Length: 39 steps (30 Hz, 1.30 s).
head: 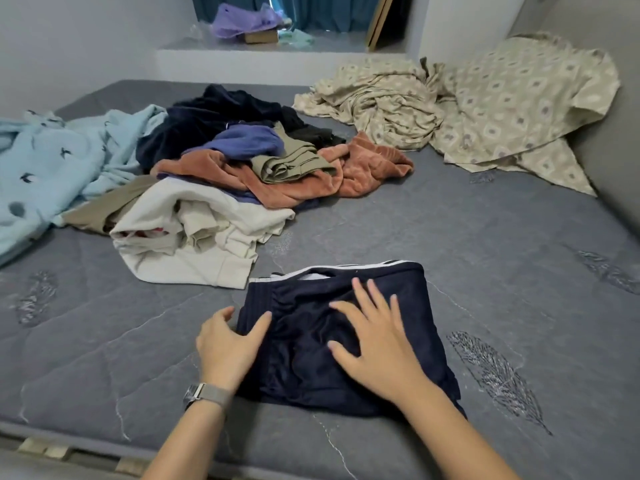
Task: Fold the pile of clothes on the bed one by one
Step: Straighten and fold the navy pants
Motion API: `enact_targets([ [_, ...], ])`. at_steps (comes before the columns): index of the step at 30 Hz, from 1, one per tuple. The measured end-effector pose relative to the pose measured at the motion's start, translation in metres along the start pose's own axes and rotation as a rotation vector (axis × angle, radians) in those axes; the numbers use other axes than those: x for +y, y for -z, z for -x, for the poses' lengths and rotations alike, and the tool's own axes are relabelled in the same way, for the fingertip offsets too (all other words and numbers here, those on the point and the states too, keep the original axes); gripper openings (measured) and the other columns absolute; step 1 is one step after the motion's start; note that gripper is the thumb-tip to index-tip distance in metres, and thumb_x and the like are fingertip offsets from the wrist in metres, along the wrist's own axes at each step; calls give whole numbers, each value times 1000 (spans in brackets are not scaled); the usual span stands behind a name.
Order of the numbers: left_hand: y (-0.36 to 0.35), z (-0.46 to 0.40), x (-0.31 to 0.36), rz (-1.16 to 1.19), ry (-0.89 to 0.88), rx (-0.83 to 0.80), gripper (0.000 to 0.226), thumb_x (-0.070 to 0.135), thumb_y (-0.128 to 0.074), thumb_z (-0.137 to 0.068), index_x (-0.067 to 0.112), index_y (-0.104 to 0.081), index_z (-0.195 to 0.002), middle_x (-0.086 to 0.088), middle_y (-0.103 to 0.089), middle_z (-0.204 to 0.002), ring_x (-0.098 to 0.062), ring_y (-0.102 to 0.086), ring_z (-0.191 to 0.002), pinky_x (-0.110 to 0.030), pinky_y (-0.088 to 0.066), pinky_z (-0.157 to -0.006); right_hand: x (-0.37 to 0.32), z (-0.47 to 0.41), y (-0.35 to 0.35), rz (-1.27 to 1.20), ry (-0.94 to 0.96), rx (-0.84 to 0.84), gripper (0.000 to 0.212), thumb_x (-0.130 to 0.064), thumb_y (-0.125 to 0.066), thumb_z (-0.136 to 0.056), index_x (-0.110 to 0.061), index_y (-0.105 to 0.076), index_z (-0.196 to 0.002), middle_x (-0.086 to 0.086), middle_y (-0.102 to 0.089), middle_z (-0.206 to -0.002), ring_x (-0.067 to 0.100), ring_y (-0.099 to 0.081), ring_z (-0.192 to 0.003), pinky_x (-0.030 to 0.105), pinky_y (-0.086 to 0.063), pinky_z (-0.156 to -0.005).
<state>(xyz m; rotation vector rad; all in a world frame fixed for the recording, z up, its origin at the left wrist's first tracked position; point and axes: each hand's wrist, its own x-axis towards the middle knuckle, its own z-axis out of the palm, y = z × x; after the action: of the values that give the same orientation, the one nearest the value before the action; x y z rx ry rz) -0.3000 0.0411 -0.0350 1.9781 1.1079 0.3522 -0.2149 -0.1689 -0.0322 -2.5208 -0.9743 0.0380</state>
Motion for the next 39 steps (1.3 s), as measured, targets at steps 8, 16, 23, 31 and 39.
enact_targets([
  [8, -19, -13, 1, -367, -102, -179, 68, 52, -75, -72, 7, -53, -118, -13, -58, -118, -31, -54, -113, -35, -47, -84, 59, 18, -9, 245, -377, -190, 87, -75, 5, -70, -43, 0, -150, -7, 8, -161, 25, 13, -148, 58, -20, -114],
  [16, -9, -30, 3, 296, 284, -488, 53, 32, -89, -62, 7, -68, -103, -10, -73, -96, -26, -70, -87, -32, -54, -75, 84, 10, 18, -548, -904, 193, 79, -44, -83, -66, -10, -53, -131, 14, -57, -129, 30, -56, -117, 43, -43, -103],
  [23, 29, -4, 8, 621, 368, -630, 79, 45, -87, -42, 8, -69, -109, -15, -73, -99, -31, -71, -92, -41, -55, -83, 50, 32, 35, -1198, -897, 16, 33, -29, -75, -79, -15, -68, -108, 7, -75, -94, 27, -72, -88, 34, -56, -75],
  [31, 71, -17, 7, 687, 282, -562, 78, 46, -86, -44, 11, -67, -110, -10, -74, -99, -26, -71, -91, -35, -54, -75, 11, 6, 44, -1278, -853, 98, 30, -31, -71, -82, -15, -67, -107, 5, -75, -94, 25, -71, -88, 34, -55, -75],
  [39, 145, -63, 40, 795, 356, -432, 92, 55, -91, -30, 16, -67, -110, -4, -74, -101, -21, -71, -91, -29, -55, -68, -58, -95, 102, -1205, -748, 28, 22, -30, -70, -83, -23, -69, -104, -1, -75, -95, 19, -72, -85, 32, -53, -76],
])
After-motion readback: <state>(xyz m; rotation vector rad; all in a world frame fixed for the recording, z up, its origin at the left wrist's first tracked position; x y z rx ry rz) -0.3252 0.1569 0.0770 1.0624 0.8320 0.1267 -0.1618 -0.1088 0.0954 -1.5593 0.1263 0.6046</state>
